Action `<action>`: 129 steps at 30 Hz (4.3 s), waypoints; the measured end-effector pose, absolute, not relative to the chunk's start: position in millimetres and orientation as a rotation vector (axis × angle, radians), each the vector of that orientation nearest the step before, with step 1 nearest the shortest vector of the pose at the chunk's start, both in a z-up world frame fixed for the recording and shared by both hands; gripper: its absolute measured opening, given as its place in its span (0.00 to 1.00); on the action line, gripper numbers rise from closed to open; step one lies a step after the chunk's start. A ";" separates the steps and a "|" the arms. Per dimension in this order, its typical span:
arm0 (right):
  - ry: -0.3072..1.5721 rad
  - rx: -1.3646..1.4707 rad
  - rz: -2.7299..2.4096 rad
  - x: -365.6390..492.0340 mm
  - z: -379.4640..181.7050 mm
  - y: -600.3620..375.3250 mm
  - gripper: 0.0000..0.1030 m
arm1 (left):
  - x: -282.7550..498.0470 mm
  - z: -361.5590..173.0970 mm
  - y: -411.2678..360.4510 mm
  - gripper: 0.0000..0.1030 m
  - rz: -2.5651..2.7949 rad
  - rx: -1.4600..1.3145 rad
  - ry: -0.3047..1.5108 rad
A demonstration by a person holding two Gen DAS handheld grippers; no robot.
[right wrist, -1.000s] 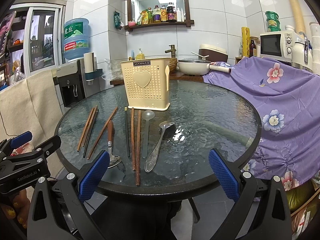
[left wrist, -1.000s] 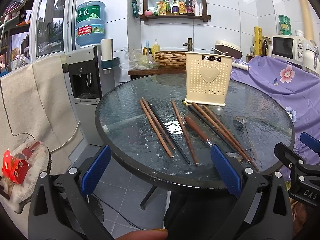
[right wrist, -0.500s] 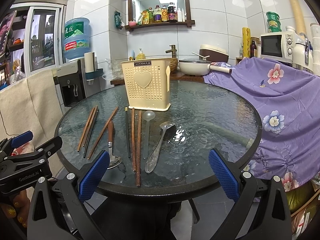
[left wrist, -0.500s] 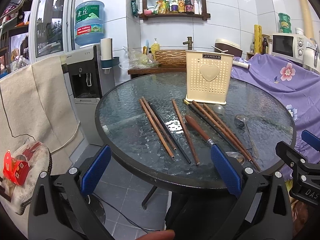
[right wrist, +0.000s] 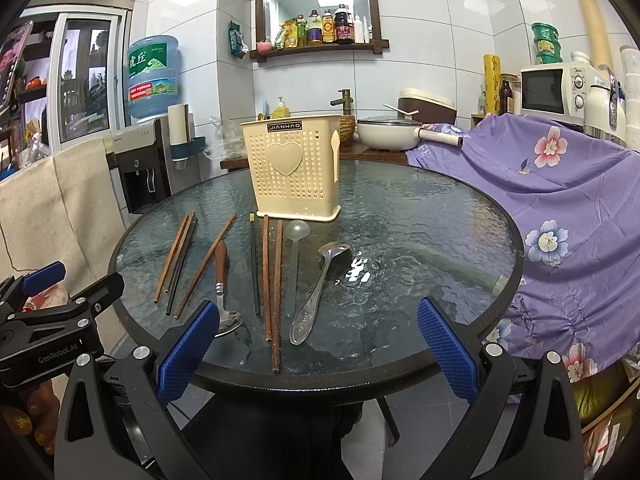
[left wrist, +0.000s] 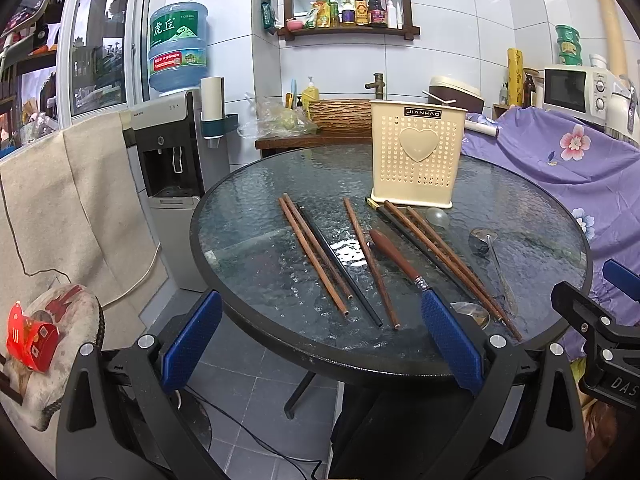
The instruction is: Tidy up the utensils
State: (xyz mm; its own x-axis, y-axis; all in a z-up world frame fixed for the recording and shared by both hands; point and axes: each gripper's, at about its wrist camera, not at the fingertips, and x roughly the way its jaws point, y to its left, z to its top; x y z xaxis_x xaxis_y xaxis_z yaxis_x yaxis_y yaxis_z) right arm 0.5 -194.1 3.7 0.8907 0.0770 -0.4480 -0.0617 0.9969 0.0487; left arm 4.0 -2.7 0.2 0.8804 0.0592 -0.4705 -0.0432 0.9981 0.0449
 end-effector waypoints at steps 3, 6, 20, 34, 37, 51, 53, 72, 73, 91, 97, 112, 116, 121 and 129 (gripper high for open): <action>0.467 0.034 0.071 0.6 3.7 -193.8 0.94 | 4.0 0.2 -2.9 0.95 0.053 0.034 0.491; 0.468 0.034 0.071 0.5 3.7 -193.9 0.94 | 3.5 -0.1 -2.9 0.95 0.052 0.035 0.490; 0.468 0.035 0.071 0.4 2.9 -194.4 0.94 | 3.6 -0.2 -3.3 0.95 0.053 0.034 0.489; 0.471 0.036 0.071 0.5 2.9 -194.2 0.94 | 3.7 0.0 -3.3 0.95 0.054 0.035 0.489; 0.470 0.035 0.070 1.4 3.1 -193.1 0.94 | 4.4 -0.6 -2.6 0.95 0.059 0.034 0.494; 0.590 0.001 0.045 51.1 -5.0 -208.1 0.94 | 46.3 -7.5 35.8 0.95 0.075 0.021 0.564; 0.606 0.000 0.048 61.5 -4.5 -209.9 0.94 | 56.2 -6.6 42.4 0.95 0.080 0.023 0.580; 0.817 -0.049 0.069 137.9 -19.9 -198.2 0.75 | 137.9 -7.7 41.5 0.65 -0.053 0.062 0.750; 0.822 -0.048 0.068 139.8 -20.0 -199.0 0.73 | 140.3 -8.7 40.8 0.63 -0.053 0.067 0.756; 0.906 -0.047 0.055 167.1 -29.4 -198.8 0.63 | 166.7 -8.1 -8.8 0.48 -0.268 0.024 0.866; 0.919 -0.028 0.062 173.4 -29.4 -199.3 0.58 | 167.2 -12.0 -19.0 0.39 -0.275 0.036 0.886; 0.916 -0.022 0.067 178.7 -28.4 -202.9 0.46 | 171.0 -18.5 -45.1 0.25 -0.321 0.062 0.949; 0.916 -0.024 0.070 177.8 -28.6 -204.2 0.46 | 173.8 -23.8 -46.3 0.25 -0.303 0.063 0.974; 0.917 -0.029 0.074 178.3 -28.5 -204.0 0.46 | 179.1 -30.1 -46.0 0.25 -0.294 0.049 0.990; 0.920 -0.033 0.077 180.7 -28.7 -202.4 0.46 | 196.9 -31.6 -49.2 0.25 -0.272 0.046 0.988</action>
